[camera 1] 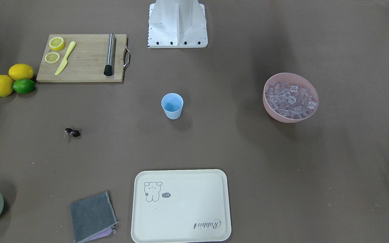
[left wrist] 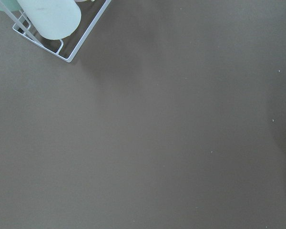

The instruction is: Put ice and cherries in cup

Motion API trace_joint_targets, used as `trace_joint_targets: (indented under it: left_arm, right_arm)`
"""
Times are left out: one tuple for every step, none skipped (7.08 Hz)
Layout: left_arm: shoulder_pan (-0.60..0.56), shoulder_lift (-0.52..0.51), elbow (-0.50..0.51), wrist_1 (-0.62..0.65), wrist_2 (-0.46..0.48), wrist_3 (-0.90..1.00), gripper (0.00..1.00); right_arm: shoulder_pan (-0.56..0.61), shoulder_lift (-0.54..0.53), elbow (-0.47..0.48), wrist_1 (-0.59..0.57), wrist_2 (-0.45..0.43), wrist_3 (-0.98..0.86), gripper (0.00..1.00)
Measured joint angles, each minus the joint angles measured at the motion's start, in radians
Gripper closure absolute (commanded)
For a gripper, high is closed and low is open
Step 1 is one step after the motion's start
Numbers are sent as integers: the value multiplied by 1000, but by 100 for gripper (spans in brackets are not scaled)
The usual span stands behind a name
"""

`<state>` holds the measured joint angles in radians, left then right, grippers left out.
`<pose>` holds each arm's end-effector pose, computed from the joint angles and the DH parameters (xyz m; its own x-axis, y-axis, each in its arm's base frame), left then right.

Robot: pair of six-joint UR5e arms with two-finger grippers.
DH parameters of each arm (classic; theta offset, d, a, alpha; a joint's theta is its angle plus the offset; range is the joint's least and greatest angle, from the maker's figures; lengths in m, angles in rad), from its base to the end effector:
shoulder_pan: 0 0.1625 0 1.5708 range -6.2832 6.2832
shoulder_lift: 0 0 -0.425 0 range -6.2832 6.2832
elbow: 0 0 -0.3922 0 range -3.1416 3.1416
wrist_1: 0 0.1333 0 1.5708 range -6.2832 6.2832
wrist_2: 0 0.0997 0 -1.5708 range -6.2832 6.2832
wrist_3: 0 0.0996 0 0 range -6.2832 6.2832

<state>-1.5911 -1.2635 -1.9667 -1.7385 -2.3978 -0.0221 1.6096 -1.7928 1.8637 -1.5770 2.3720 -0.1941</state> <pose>-0.0676 -0.3743 0.5728 0.6801 0.1514 -0.7173 0.0347 0.9707 0.2377 0.0773 -0.3989 0.6120 0.6915 -0.2114 0.6908 0.0965 0.9747 0.2017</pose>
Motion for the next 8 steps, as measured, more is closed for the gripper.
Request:
trace_joint_targets:
  left_arm:
    - [19, -10, -22, 26, -3, -3, 3]
    - [33, -12, -37, 57, -1, -6, 2]
    - [33, -9, -41, 70, 2, -10, 2]
    - [35, -7, -44, 73, 9, -13, 2]
    - [39, 1, -51, 72, 17, -12, 2]
    - [40, 11, -58, 70, 21, -11, 2]
    - [42, 21, -65, 70, 22, -11, 2]
    - [44, 30, -69, 70, 23, -12, 2]
  right_arm:
    - [0, 0, -1, 0, 2, 0, 0]
    - [0, -1, -2, 0, 3, -1, 0]
    - [1, -2, -2, 0, 4, -1, 0]
    - [1, -4, -2, -1, 5, -1, 0]
    - [1, -4, -2, -1, 6, -1, 0]
    - [1, -4, -1, -1, 6, -1, 0]
    - [1, -5, -2, -1, 6, -1, 0]
    - [1, -10, -2, -1, 8, -1, 0]
